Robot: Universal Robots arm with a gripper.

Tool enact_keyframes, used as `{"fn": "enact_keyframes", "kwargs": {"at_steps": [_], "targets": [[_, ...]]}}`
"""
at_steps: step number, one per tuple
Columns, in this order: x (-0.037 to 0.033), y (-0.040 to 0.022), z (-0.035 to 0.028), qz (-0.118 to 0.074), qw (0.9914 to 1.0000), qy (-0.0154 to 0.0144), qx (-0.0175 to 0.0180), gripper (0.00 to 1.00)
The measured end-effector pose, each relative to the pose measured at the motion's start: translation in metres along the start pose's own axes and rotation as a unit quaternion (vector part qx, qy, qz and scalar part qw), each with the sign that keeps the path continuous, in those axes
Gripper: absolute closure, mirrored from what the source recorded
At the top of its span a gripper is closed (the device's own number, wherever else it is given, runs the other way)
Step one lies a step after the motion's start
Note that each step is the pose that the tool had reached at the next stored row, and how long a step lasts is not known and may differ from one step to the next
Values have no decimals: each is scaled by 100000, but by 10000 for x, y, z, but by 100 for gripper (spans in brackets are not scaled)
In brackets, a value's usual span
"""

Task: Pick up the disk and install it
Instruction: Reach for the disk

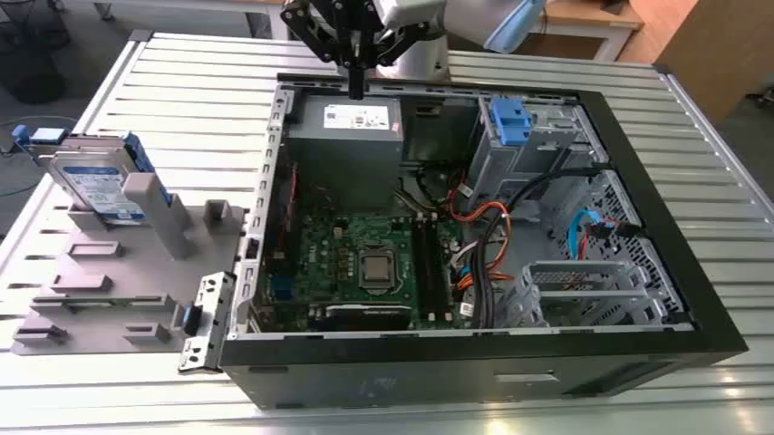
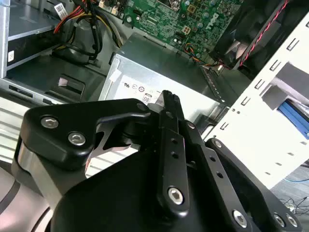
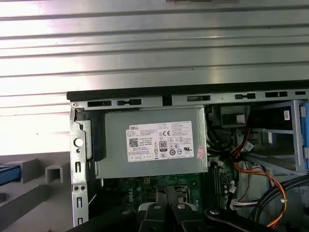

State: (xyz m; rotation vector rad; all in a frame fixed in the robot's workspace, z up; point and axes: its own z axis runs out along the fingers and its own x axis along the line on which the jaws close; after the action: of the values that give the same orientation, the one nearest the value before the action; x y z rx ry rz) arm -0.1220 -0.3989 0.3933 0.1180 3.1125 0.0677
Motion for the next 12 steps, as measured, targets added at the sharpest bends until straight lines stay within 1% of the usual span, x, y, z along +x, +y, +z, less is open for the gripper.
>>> {"fn": "enact_keyframes", "kwargs": {"at_steps": [5, 12], "targets": [[2, 0, 0, 0, 100000, 0, 3, 89], [29, -2, -1, 0, 100000, 0, 0, 89]]}}
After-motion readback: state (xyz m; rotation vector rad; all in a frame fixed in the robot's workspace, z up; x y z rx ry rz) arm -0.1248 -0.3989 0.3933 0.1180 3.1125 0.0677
